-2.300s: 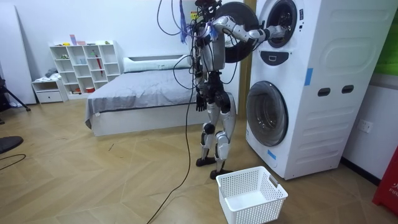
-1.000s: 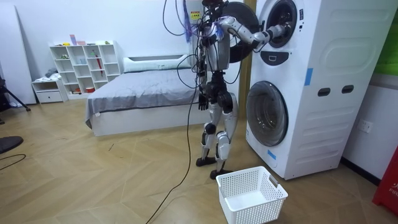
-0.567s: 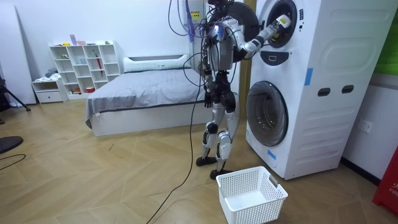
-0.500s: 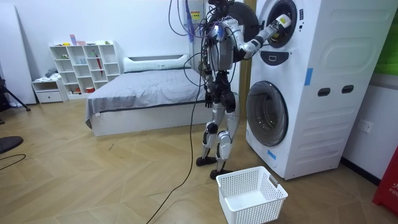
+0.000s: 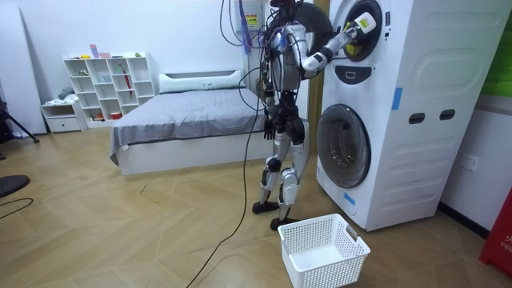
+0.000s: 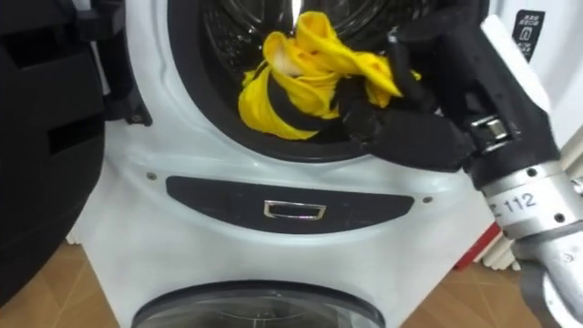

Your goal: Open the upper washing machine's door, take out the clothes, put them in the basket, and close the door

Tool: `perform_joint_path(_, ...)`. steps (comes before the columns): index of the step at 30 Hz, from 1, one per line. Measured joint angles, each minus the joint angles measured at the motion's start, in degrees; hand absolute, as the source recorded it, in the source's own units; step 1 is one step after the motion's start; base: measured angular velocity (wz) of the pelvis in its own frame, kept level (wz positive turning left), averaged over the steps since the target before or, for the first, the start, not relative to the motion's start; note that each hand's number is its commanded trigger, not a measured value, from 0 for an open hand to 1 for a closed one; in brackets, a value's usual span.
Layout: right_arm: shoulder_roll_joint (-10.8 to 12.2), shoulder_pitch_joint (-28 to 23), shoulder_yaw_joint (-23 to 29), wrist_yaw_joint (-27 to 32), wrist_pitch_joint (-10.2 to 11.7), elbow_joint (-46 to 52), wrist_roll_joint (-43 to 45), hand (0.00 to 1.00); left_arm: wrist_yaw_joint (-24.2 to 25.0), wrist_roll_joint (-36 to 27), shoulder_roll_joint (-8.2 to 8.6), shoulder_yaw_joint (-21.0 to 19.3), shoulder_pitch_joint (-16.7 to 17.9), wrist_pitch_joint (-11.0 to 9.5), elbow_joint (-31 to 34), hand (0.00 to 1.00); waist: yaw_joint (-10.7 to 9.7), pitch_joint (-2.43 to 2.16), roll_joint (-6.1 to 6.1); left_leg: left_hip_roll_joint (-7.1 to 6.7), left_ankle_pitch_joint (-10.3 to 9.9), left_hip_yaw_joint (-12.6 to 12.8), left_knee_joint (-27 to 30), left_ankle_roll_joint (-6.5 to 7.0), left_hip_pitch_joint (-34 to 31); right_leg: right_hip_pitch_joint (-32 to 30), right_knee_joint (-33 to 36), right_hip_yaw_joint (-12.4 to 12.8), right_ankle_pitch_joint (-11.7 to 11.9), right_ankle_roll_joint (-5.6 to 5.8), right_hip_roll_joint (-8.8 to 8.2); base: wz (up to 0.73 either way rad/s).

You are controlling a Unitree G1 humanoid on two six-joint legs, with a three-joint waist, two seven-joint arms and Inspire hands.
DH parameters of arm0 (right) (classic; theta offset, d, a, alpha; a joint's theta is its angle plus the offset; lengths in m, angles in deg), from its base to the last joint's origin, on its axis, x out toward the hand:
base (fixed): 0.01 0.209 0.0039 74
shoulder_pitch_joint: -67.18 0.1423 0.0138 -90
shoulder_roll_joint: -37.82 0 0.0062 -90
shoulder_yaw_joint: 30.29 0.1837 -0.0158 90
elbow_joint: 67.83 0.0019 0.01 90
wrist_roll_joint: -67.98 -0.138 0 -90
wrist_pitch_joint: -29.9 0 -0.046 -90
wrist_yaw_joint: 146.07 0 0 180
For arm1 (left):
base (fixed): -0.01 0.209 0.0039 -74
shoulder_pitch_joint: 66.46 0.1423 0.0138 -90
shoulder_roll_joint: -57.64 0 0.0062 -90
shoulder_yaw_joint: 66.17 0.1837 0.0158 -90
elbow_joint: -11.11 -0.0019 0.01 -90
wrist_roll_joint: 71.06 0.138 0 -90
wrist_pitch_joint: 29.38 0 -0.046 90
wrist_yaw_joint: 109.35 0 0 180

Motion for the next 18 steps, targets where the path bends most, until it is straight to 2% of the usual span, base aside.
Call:
perform_joint_path(3,0.7,-3.8,3.3,-0.2,0.2,0.0,-0.2,1.0,0.0,0.6,-0.03,-0.7,0.2,-0.2,-0.1,0.0,-0.6,-0.04,0.18,0.01,0.0,0.3,0.0,0.0,0.0,0.1,-0.1,1.2,0.0,0.0,0.11,-0.01)
perform_joint_path(5,1.9,-6.6,4.7,-0.3,0.2,0.0,-0.2,1.0,0.0,0.7,-0.11,-1.1,0.5,-0.5,0.0,0.0,-1.0,-0.01,0.34,0.12,0.0,1.7,0.0,0.0,0.5,0.1,-0.1,1.9,0.0,-0.04,0.64,-0.14)
perform_joint_path(6,2.7,-8.2,4.8,-0.3,0.2,0.0,-0.4,1.0,0.0,0.7,-0.1,-1.1,0.7,-0.5,0.2,0.0,-1.1,0.0,0.52,0.19,0.0,2.9,0.0,-0.01,0.9,0.0,-0.1,3.0,0.0,-0.08,0.83,-0.42)
perform_joint_path(8,2.8,-11.0,5.0,-0.7,0.6,0.0,-0.1,1.0,0.0,0.8,-0.17,-1.1,1.2,-0.5,0.4,0.0,-1.9,0.01,0.7,0.22,0.0,3.5,0.1,-0.01,0.9,0.0,-0.2,4.6,0.0,-0.08,0.85,-0.41)
perform_joint_path(10,2.8,-12.8,5.9,-1.1,0.6,0.0,0.4,1.0,0.1,0.8,-0.27,-1.2,1.6,-0.5,0.5,0.0,-4.1,0.09,0.85,0.38,-0.1,4.8,0.1,-0.26,0.9,-0.3,-0.2,6.2,0.0,-0.1,0.99,-0.29)
perform_joint_path(11,2.8,-13.0,6.6,-1.2,0.6,0.0,0.5,1.0,0.2,0.8,-0.32,-1.2,1.5,-0.5,0.7,0.0,-4.5,0.07,0.86,0.39,-0.1,5.0,0.1,-0.25,0.9,-0.5,-0.1,6.4,0.0,-0.11,1.09,-0.45)
perform_joint_path(13,2.8,-13.9,9.3,-1.0,0.8,0.0,0.6,1.0,0.7,0.8,-0.63,-1.2,0.4,-0.5,1.3,0.0,-4.7,0.03,0.83,0.49,-0.2,7.2,0.1,-0.29,0.9,-1.6,0.3,8.9,0.1,-0.25,1.73,-0.63)
perform_joint_path(14,2.8,-14.4,9.9,-0.9,0.9,0.0,0.8,1.0,0.7,0.8,-0.68,-1.2,0.1,-0.5,1.6,0.0,-4.8,0.03,0.87,0.55,-0.2,7.6,0.1,-0.31,0.9,-1.8,0.4,9.2,0.2,-0.35,1.76,-0.49)
perform_joint_path(15,2.8,-14.9,10.4,-0.4,0.8,0.0,1.7,1.0,0.7,0.8,-0.84,-1.1,-0.3,-0.7,2.2,0.0,-6.2,0.1,0.96,0.66,-0.2,8.1,0.2,-0.33,0.9,-2.0,0.6,9.9,0.2,-0.39,1.93,-0.35)
perform_joint_path(16,2.8,-14.9,11.4,0.0,0.8,0.0,2.0,1.0,0.8,0.8,-0.87,-1.0,-0.9,-1.1,2.2,0.0,-7.4,0.14,1.24,0.82,-0.2,9.7,0.2,-0.37,1.0,-2.5,1.0,11.3,0.2,-0.41,2.27,-0.36)
perform_joint_path(18,2.8,-15.1,13.0,0.9,0.8,0.0,2.1,1.0,1.1,0.8,-1.04,-0.9,-1.4,-1.4,2.3,0.0,-8.0,0.13,1.28,1.11,-0.4,12.4,0.4,-0.8,1.2,-3.0,1.2,13.2,0.4,-0.66,2.95,-0.67)
